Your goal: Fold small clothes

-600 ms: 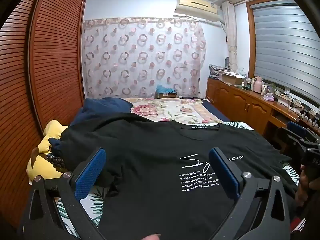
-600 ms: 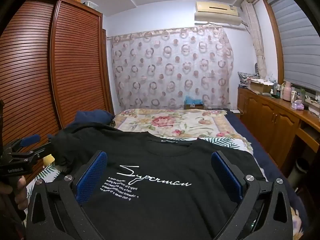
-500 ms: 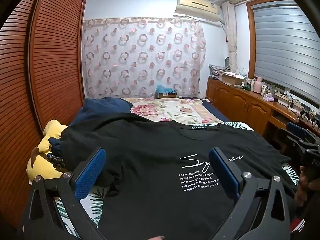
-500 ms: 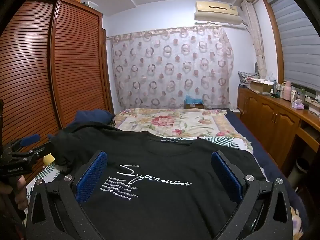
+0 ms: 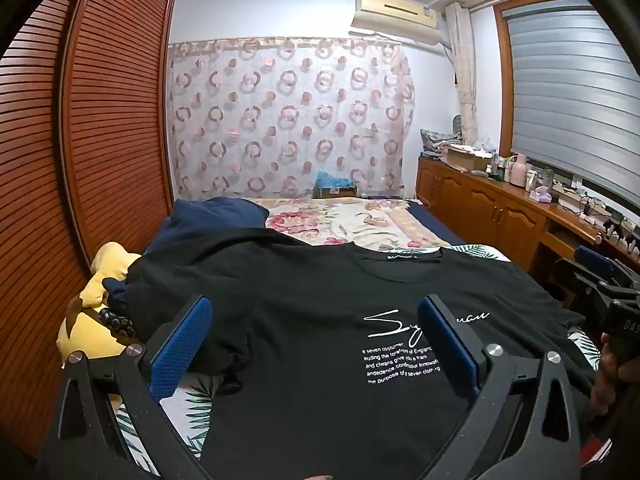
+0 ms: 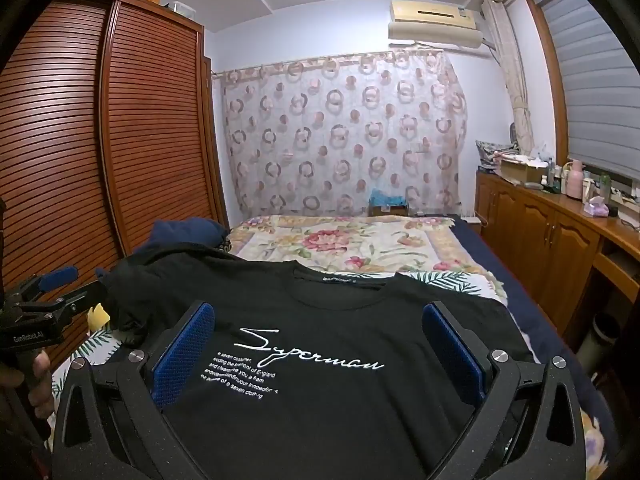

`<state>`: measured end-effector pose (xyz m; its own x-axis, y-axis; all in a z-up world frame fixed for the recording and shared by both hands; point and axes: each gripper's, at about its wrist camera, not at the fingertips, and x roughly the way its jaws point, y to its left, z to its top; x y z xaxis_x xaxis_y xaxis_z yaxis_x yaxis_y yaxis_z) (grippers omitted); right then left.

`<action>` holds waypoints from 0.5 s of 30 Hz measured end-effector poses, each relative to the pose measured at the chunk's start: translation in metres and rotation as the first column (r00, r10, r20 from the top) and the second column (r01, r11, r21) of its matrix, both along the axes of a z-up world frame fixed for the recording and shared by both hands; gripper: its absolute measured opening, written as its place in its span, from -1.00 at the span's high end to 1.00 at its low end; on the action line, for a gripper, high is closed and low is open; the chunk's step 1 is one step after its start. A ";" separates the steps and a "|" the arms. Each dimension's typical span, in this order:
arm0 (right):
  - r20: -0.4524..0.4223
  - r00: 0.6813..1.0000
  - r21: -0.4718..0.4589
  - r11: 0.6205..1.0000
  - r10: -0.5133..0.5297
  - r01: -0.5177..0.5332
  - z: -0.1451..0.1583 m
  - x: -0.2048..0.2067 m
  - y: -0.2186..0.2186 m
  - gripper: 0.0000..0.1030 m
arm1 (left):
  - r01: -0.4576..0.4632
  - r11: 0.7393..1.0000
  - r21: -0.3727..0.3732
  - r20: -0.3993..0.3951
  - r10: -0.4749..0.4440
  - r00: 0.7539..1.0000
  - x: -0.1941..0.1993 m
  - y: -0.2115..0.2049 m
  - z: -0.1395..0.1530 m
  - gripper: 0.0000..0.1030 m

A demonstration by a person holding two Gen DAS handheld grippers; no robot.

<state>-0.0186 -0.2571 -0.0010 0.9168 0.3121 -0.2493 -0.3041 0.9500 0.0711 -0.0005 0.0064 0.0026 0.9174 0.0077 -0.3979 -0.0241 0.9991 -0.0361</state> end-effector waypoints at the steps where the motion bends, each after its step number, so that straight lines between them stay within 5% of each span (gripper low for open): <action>1: -0.001 1.000 0.000 1.000 0.000 0.000 0.000 0.001 0.000 -1.00 | 0.002 1.000 -0.001 -0.001 -0.002 1.000 0.000 0.000 0.000 -1.00; 15: -0.010 1.000 -0.002 1.000 -0.012 0.012 -0.001 0.001 0.002 -1.00 | -0.015 1.000 0.009 0.004 0.015 1.000 -0.001 0.002 0.002 -1.00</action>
<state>-0.0176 -0.2550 -0.0024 0.9181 0.3001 -0.2589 -0.2915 0.9539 0.0719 -0.0013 0.0085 0.0045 0.9187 0.0253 -0.3942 -0.0391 0.9989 -0.0270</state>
